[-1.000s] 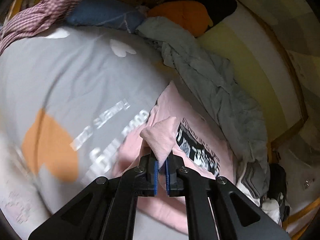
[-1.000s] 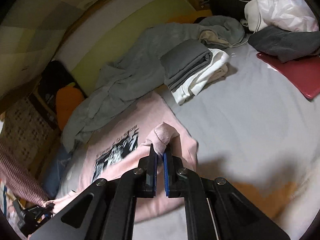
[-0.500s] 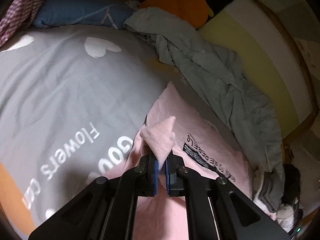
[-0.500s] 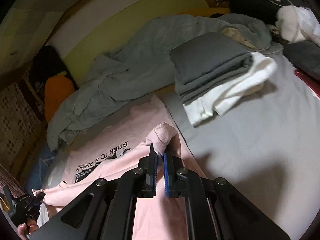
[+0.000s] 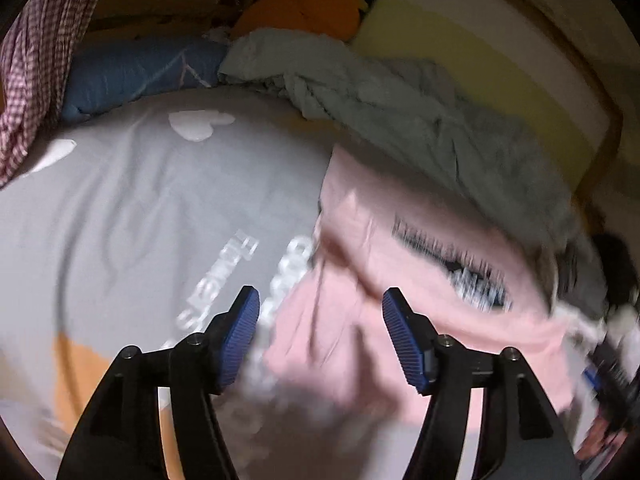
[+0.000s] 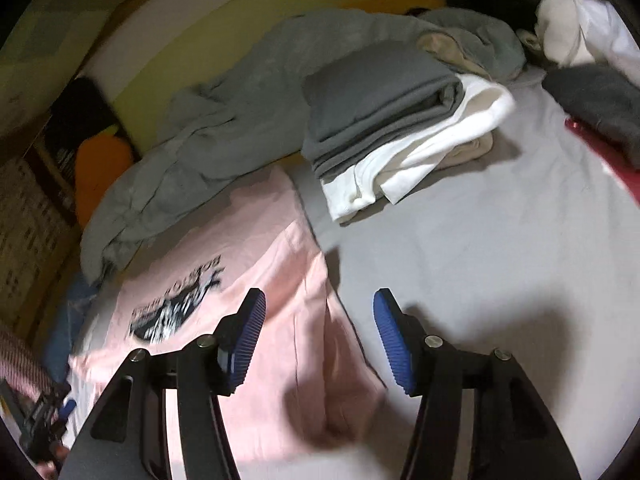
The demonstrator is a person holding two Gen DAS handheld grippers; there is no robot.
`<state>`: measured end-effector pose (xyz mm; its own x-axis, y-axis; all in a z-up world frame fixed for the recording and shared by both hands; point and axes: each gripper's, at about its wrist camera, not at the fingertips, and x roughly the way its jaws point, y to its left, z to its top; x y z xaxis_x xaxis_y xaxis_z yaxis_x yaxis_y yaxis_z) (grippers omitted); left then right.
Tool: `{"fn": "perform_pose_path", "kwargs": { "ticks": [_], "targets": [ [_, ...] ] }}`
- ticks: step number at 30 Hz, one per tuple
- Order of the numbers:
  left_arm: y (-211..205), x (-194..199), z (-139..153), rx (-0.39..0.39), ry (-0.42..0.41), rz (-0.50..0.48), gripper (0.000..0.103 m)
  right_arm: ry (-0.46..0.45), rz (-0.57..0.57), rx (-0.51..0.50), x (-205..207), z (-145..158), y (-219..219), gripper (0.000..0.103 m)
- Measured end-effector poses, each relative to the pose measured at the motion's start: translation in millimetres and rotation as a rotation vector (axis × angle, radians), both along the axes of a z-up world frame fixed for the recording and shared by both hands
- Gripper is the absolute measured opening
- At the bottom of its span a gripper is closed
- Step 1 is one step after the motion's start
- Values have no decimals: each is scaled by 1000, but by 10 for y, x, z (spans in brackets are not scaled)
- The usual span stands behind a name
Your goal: Fold small clothes
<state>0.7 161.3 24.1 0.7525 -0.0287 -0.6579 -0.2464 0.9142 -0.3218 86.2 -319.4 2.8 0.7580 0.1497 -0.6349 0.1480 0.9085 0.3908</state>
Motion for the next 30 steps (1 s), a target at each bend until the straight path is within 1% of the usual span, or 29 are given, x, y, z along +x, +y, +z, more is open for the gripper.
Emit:
{"fn": "perform_pose_path", "kwargs": {
  "ticks": [2, 4, 5, 6, 8, 9, 10, 11, 13, 14, 15, 16, 17, 18, 20, 23, 25, 27, 28, 30],
  "targets": [
    [-46, -87, -75, 43, 39, -36, 63, 2, 37, -43, -143, 58, 33, 58],
    [-103, -105, -164, 102, 68, -54, 61, -8, 101, -105, -276, 109, 128, 58],
    [-134, -104, -207, 128, 82, -62, 52, -5, 139, -141, -324, 109, 199, 58],
    [-156, -92, -236, 132, 88, -77, 46, -3, 184, -180, -364, 96, 279, 58],
    [-206, -47, -261, 129, 79, -115, 44, 6, 247, -243, -410, 35, 416, 53],
    [-227, -14, -260, 137, 73, -125, 44, 21, 280, -269, -419, -19, 483, 48],
    [-239, 16, -250, 147, 65, -124, 44, 32, 301, -279, -414, -64, 513, 40],
    [-242, 38, -243, 160, 57, -114, 44, 41, 300, -285, -393, -100, 537, 37],
    [-245, 88, -247, 168, 49, -115, 38, 60, 275, -263, -334, -170, 514, 29],
    [-247, 117, -263, 173, 57, -123, 27, 71, 268, -249, -295, -214, 499, 25],
    [-249, 137, -284, 181, 71, -123, 15, 84, 268, -235, -257, -255, 486, 16],
    [-241, 141, -293, 188, 75, -107, 11, 87, 281, -228, -242, -273, 486, 6],
    [-224, 105, -282, 182, 59, -100, 6, 76, 292, -237, -251, -278, 503, 6],
    [-212, 52, -249, 170, 32, -102, 5, 48, 289, -265, -282, -256, 519, 5],
    [-193, -95, -142, 155, -21, -104, 4, 0, 282, -287, -375, -192, 540, 5],
    [-198, -280, -51, 158, -43, -111, 4, -27, 268, -296, -526, -90, 539, 4],
    [-195, -424, -38, 165, -38, -122, 4, -34, 247, -305, -665, -39, 511, 4],
    [-168, -572, -61, 150, -25, -128, 4, -35, 235, -301, -837, -15, 477, 4],
    [-162, -636, -84, 142, -13, -134, 4, -27, 236, -301, -903, -19, 449, 4],
    [-194, -761, -138, 153, 10, -146, 4, 12, 239, -320, -1046, -89, 444, 4]
  ]
}}
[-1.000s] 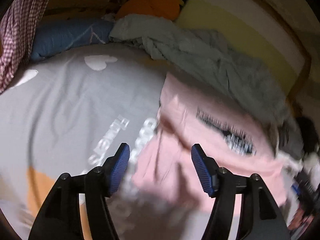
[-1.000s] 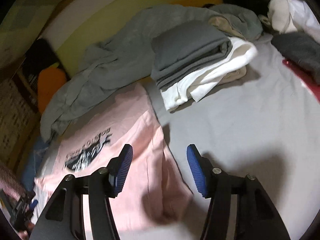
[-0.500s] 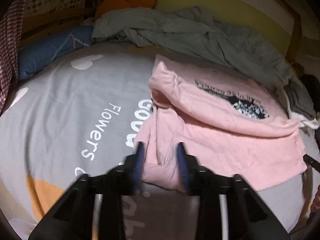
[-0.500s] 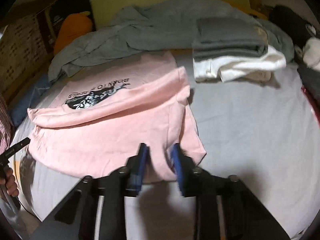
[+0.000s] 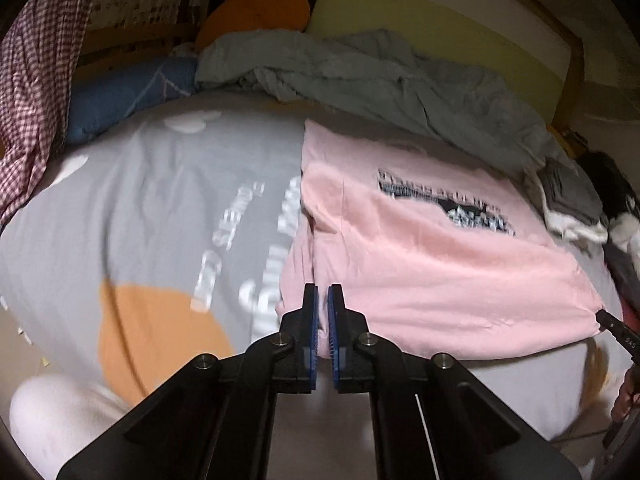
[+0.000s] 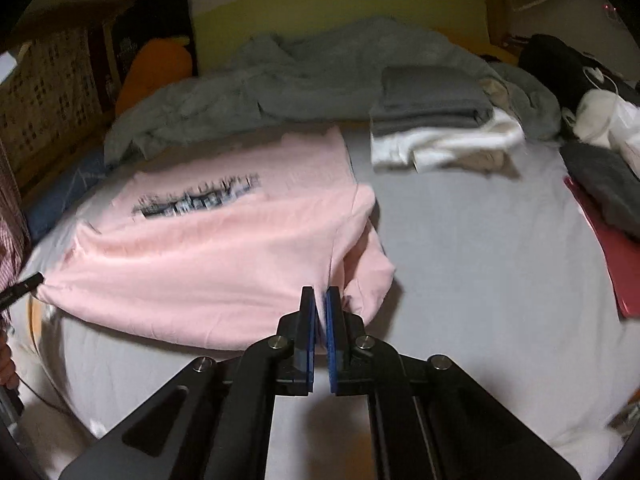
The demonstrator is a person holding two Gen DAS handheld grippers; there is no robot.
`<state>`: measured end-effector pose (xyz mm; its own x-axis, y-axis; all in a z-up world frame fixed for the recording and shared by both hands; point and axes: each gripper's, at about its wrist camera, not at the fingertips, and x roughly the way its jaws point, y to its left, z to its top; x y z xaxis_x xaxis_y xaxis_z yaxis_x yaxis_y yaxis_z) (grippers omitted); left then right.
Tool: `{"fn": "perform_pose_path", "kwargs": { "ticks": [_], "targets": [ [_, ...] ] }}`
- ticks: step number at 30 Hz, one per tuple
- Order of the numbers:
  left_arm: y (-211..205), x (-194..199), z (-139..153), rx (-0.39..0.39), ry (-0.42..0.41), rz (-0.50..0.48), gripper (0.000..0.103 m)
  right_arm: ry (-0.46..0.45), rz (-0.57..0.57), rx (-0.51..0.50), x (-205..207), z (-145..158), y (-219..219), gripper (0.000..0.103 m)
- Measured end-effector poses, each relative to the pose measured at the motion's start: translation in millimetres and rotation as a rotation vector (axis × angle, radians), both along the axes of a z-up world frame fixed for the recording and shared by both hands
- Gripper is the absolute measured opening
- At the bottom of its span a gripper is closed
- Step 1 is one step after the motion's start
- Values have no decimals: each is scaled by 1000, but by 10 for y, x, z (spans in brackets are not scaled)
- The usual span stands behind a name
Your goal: Fold small clothes
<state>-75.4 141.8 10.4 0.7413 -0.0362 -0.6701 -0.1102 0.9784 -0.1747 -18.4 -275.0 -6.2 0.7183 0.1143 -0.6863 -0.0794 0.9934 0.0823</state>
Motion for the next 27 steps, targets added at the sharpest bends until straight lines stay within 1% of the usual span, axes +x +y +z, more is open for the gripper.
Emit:
{"fn": "perform_pose_path", "kwargs": {
  "ticks": [3, 5, 10, 12, 16, 17, 19, 20, 22, 25, 27],
  "targets": [
    [-93, -128, -44, 42, 3, -17, 3, 37, -4, -60, -182, -134, 46, 4],
    [-129, -155, -61, 64, 1, -13, 1, 38, -8, -73, -251, -191, 47, 4],
    [-89, -144, -72, 16, 9, -2, 0, 41, -15, -28, -223, -175, 6, 4],
    [-92, -181, -37, 19, -6, 2, 0, 34, -12, -13, -231, -144, -13, 4],
    [-120, -229, 3, 6, -15, -31, 0, 26, -9, -1, -267, -116, -48, 4],
    [-126, -219, 1, 7, -12, -34, 1, 32, -14, 1, -255, -123, -64, 4],
    [-134, -190, -13, -2, 2, -41, 19, 57, -13, 17, -214, -146, -86, 5],
    [-141, -164, -30, -9, 10, -45, 30, 68, -13, 27, -189, -157, -97, 8],
    [-164, -93, -80, -2, 37, -56, 30, 79, -10, 33, -149, -176, -99, 15],
    [-228, -9, -169, 10, 62, -77, 30, 78, -3, 14, -111, -183, -68, 16],
    [-259, 33, -204, 46, 72, -68, 30, 75, 4, 0, -99, -179, -49, 15]
  ]
}}
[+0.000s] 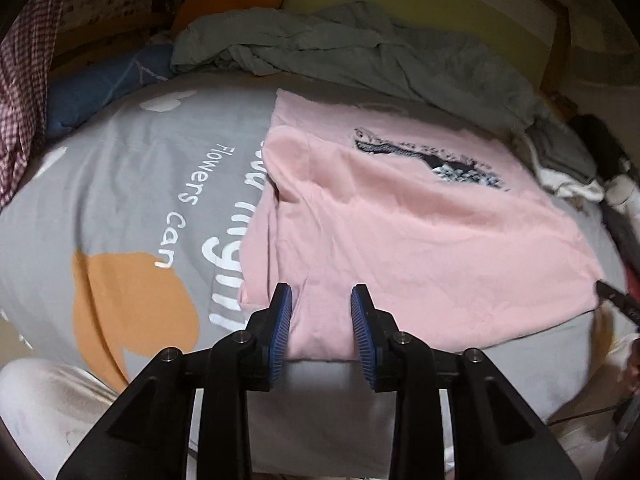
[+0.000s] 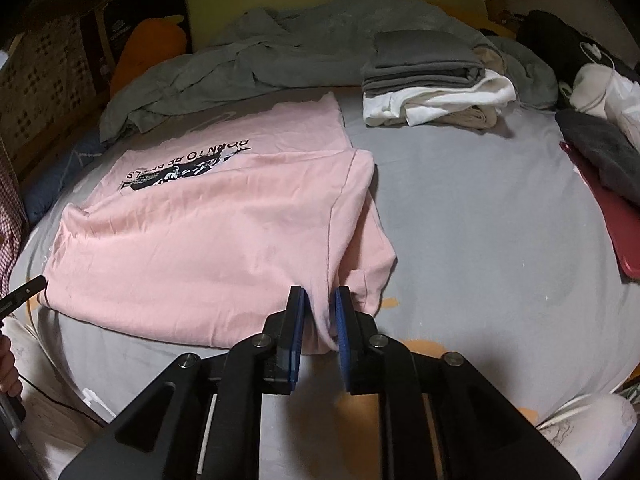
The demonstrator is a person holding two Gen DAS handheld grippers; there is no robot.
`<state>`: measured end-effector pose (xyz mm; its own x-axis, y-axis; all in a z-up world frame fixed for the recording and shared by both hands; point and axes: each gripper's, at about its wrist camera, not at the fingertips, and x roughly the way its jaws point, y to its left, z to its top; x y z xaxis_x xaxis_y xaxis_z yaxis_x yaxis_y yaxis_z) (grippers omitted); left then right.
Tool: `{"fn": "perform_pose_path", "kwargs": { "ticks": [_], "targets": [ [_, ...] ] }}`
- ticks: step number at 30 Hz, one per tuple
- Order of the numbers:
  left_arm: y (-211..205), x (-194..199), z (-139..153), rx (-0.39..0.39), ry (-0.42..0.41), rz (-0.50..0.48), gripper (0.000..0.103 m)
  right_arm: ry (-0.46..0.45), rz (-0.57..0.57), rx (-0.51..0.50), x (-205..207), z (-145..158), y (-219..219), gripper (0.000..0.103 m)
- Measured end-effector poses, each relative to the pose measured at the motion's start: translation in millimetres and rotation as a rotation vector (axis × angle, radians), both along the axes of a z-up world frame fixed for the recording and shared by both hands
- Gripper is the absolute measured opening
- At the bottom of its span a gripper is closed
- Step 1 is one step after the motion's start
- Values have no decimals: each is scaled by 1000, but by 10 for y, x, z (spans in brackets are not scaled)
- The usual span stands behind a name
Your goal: Fold small clothes
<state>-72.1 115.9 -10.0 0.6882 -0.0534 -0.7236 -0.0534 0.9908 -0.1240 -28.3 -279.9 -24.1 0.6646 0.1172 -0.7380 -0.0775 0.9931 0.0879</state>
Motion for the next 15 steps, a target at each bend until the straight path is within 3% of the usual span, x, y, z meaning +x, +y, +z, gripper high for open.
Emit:
{"fn": "perform_pose_path", "kwargs": {
  "ticks": [2, 3, 4, 15],
  "targets": [
    [-13, 27, -10, 28, -2, 9, 24, -12, 6, -15, -5, 10, 20, 15],
    [-11, 30, -11, 36, -4, 11, 5, -29, 9, -23, -19, 22, 29, 8],
    [-12, 23, -6, 45, -8, 11, 3, -41, 11, -27, -34, 29, 36, 6],
    [95, -411, 239, 0, -49, 5, 2, -78, -17, 5, -293, 147, -57, 4]
  ]
}}
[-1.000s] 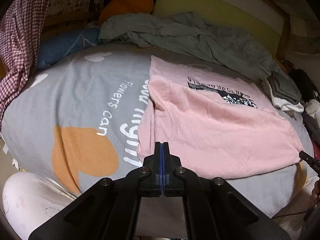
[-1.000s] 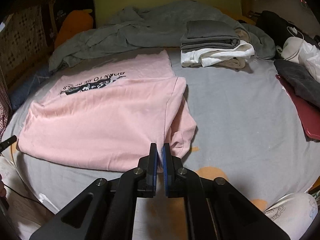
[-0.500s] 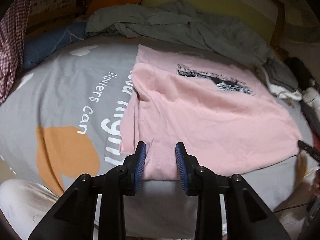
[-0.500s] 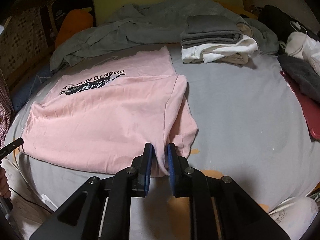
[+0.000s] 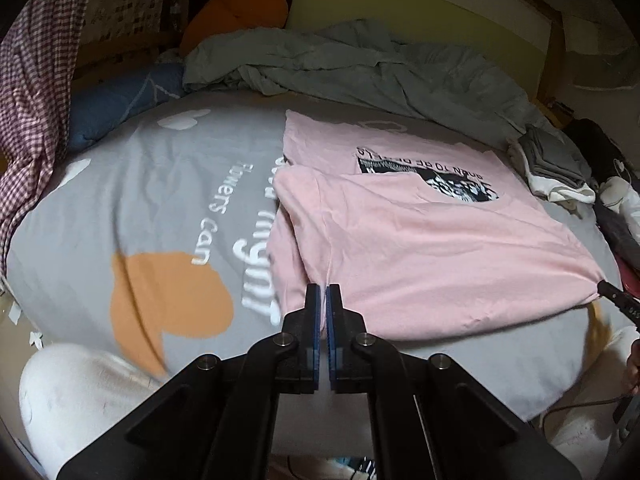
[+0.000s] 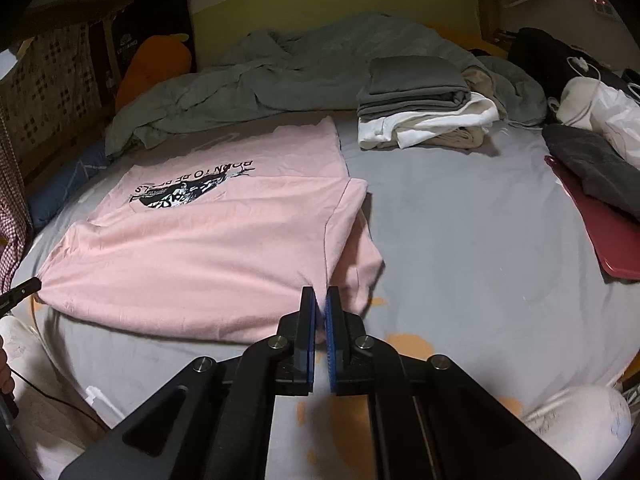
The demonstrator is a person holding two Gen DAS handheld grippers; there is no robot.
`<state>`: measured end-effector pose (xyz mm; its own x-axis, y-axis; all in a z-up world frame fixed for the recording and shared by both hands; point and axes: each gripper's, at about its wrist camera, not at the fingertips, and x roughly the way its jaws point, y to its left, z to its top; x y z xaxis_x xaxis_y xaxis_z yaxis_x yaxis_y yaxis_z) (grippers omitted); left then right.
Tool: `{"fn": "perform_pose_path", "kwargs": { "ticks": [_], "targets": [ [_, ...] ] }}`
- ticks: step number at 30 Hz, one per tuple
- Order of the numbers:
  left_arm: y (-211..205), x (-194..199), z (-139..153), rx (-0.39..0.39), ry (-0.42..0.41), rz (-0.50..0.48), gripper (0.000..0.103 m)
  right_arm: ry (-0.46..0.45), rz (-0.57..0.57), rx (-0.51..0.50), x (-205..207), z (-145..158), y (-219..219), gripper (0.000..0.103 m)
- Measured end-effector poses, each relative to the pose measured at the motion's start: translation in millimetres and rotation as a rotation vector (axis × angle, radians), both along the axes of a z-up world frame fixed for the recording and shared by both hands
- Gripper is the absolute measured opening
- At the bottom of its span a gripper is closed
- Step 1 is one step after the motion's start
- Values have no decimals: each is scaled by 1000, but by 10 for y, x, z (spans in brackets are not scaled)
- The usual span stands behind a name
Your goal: Fold small clothes
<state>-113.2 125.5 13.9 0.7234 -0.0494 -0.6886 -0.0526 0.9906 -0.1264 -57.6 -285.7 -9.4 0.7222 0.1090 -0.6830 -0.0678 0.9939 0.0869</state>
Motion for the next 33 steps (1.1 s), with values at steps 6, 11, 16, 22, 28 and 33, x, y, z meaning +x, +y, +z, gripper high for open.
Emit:
{"fn": "perform_pose_path", "kwargs": {
  "ticks": [6, 11, 16, 22, 28, 33],
  "targets": [
    [13, -114, -145, 7, 75, 16, 2, 85, -20, -44, -174, -112, -20, 4],
    [14, -159, -274, 15, 127, 34, 2, 122, -42, -38, -241, -189, -95, 4],
    [25, -223, -338, 50, 146, 66, 0, 153, -99, -87, -240, -288, -117, 4],
    [-42, -221, 34, -39, -1, -13, 0, 98, -134, -61, -261, -19, -223, 7],
    [-549, 215, 98, -79, -42, -159, 11, 32, 95, 21, -76, 164, 216, 12],
    [-1021, 424, -142, -74, 1, -232, 11, 80, 197, -14, 170, -99, 791, 12]
  ]
}}
